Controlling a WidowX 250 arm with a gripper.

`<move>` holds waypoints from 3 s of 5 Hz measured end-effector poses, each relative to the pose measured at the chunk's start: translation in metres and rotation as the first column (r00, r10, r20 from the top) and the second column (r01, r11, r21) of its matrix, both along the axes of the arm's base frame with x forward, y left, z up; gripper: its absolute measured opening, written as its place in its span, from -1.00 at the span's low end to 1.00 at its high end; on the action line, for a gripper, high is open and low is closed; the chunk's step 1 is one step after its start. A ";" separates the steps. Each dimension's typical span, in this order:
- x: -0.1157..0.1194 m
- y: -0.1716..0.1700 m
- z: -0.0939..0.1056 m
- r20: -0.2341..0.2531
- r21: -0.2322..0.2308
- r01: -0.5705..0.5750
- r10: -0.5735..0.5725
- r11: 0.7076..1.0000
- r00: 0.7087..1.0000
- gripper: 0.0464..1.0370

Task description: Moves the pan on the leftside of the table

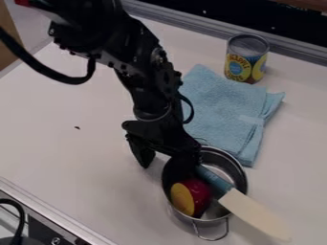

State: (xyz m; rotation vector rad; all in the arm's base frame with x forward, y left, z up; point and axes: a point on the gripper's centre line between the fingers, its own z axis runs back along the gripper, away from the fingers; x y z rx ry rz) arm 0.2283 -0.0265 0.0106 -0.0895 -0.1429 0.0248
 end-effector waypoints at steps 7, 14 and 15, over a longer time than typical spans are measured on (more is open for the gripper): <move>0.009 0.028 0.033 -0.077 -0.092 -0.087 0.080 0.992 0.994 -0.98; 0.074 0.203 0.035 -0.006 -0.218 -0.794 0.813 0.567 0.582 -0.98; 0.075 0.209 0.024 -0.001 -0.195 -0.860 0.877 0.471 0.480 -0.98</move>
